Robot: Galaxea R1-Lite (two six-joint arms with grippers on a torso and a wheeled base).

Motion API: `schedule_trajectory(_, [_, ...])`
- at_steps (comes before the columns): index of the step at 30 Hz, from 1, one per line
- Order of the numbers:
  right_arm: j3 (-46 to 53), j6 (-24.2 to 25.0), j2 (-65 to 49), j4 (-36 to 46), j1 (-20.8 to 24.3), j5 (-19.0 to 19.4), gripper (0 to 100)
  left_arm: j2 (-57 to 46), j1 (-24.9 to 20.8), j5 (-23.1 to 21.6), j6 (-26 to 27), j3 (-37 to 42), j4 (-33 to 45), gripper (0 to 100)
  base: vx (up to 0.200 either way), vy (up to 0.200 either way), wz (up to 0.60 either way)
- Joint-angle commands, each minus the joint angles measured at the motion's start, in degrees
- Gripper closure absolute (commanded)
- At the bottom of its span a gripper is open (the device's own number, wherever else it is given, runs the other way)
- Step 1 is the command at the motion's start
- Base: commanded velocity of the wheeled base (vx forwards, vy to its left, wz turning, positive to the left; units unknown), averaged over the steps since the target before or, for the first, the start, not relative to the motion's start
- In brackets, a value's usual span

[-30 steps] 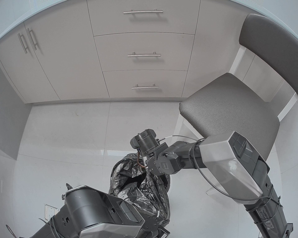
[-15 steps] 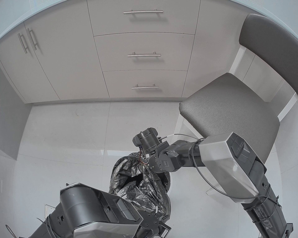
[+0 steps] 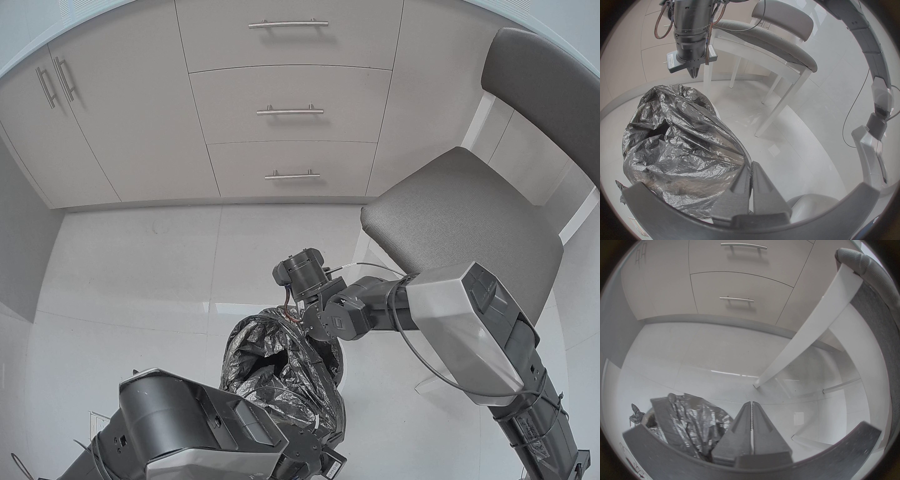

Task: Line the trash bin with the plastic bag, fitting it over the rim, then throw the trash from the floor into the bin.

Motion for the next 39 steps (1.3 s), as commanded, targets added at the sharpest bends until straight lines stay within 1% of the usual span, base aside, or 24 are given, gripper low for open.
schedule_trajectory(1, [-0.09, -0.10, -0.80, -0.53, 0.62, 0.61, 100, 0.06, -0.23, 0.01, -0.01, 0.01, -0.02, 100, 0.000, 0.000, 0.00])
schedule_trajectory(3, [-0.60, -0.54, -0.97, -2.55, 0.53, 1.66, 100, 0.06, -0.23, 0.01, -0.01, 0.27, -0.10, 100, 0.000, 0.000, 0.00])
schedule_trajectory(4, [-0.60, -0.54, -0.97, -2.99, 0.44, 2.10, 0, 0.06, -0.23, 0.01, -0.01, 0.27, -0.02, 100, 0.000, 0.000, 0.00])
schedule_trajectory(6, [-0.60, -0.45, -1.06, -3.26, 0.35, 2.63, 0, 0.06, -0.23, 0.01, -0.01, 0.36, -0.10, 100, 0.000, 0.000, 0.00])
schedule_trajectory(8, [-0.60, -0.27, -1.77, -3.26, 0.09, 5.44, 0, -0.12, -0.23, 0.01, -0.01, 0.54, -0.02, 100, 0.000, 0.000, 0.00])
schedule_trajectory(11, [-0.60, -0.45, -1.94, -2.91, 0.26, 7.37, 0, -0.03, -0.23, 0.01, -0.01, 0.54, -0.10, 100, 0.000, 0.000, 0.00])
schedule_trajectory(17, [-0.60, -0.98, -1.85, -2.82, 1.23, 8.25, 0, 0.06, -0.23, 0.01, -0.10, 0.54, -0.10, 100, 0.000, 0.000, 0.00])
schedule_trajectory(23, [-0.53, -0.54, -1.68, -2.55, 2.90, 11.77, 0, -0.03, -0.23, 0.01, -0.10, 0.62, -0.10, 100, 0.000, 0.000, 0.00])
schedule_trajectory(24, [-0.53, -0.54, -1.68, -2.55, 2.90, 11.77, 0, -0.03, -0.23, 0.01, -0.10, 0.62, -0.10, 100, 0.000, 0.000, 0.00])
schedule_trajectory(25, [-0.09, -0.80, -1.33, -2.38, 3.43, 13.09, 0, 0.06, -0.23, 0.01, -0.10, 0.62, -0.10, 100, 0.000, 0.000, 0.00])
schedule_trajectory(28, [-0.18, -1.15, 0.08, -2.29, 3.78, 13.44, 0, 0.06, -0.14, 0.01, -0.10, 0.62, -0.10, 100, 0.000, 0.000, 0.00])
schedule_trajectory(33, [0.97, -0.98, 0.34, -2.20, 3.78, 12.91, 0, 0.06, -0.14, 0.01, -0.10, 0.62, -0.10, 100, 0.000, 0.000, 0.00])
schedule_trajectory(35, [4.22, -1.06, -0.45, -2.29, 3.78, 12.65, 0, 0.15, -0.14, 0.01, -0.19, 0.62, -0.10, 100, 0.000, 0.000, 0.00])
schedule_trajectory(39, [6.59, -0.98, -1.41, -2.38, 3.96, 11.59, 0, 0.15, -0.14, 0.01, -0.19, 0.62, -0.10, 100, 0.000, 0.000, 0.00])
